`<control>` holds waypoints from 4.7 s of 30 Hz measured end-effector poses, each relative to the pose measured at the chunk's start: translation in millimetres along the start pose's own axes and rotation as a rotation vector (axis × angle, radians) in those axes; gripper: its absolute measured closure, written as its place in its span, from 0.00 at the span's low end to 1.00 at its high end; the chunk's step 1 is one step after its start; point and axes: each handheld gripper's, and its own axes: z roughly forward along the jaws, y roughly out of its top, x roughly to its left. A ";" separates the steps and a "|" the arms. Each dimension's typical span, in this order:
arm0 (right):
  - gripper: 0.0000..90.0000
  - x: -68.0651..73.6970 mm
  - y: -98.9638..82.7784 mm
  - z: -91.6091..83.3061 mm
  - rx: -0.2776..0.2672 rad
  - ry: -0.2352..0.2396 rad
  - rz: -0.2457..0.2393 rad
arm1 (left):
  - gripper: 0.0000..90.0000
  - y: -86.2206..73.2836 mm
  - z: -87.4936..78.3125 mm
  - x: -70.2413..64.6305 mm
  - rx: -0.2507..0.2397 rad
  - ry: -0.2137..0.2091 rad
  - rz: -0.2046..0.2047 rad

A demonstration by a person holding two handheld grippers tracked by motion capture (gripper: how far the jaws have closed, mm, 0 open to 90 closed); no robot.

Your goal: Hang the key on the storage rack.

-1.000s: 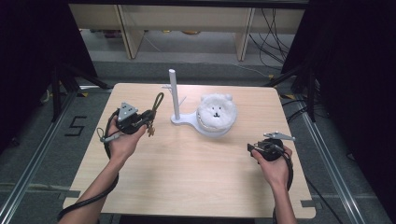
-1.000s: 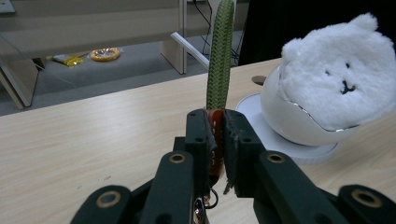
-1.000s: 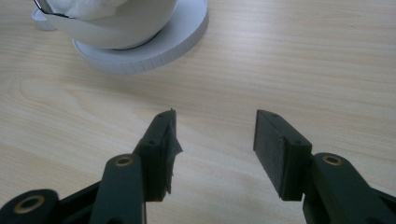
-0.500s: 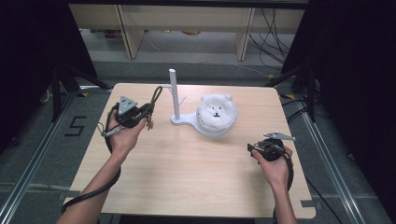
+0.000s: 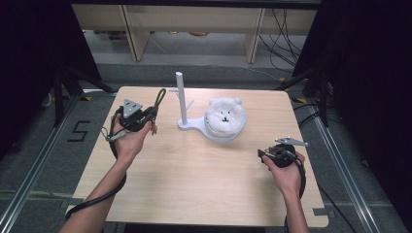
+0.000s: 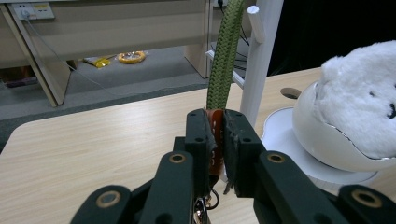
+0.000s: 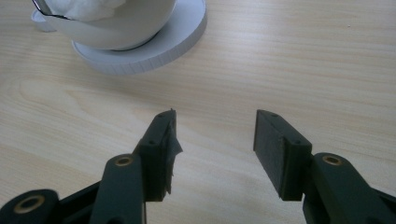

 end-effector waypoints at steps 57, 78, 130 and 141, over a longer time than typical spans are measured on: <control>0.56 -1.4 -0.9 0.8 -0.001 0.014 0.002 | 0.89 6.3 19.3 -53.5 0.016 0.115 0.381; 0.56 -2.3 -1.1 -0.2 0.001 0.010 0.007 | 0.88 -1.5 31.9 -51.3 0.050 0.079 0.348; 0.56 -4.3 -1.7 -3.1 -0.003 -0.006 0.005 | 0.40 -34.2 -20.7 1.1 0.067 -0.016 0.158; 0.56 -3.4 -2.6 -0.9 -0.011 0.000 0.016 | 0.40 -70.6 -42.5 19.4 0.071 0.010 0.075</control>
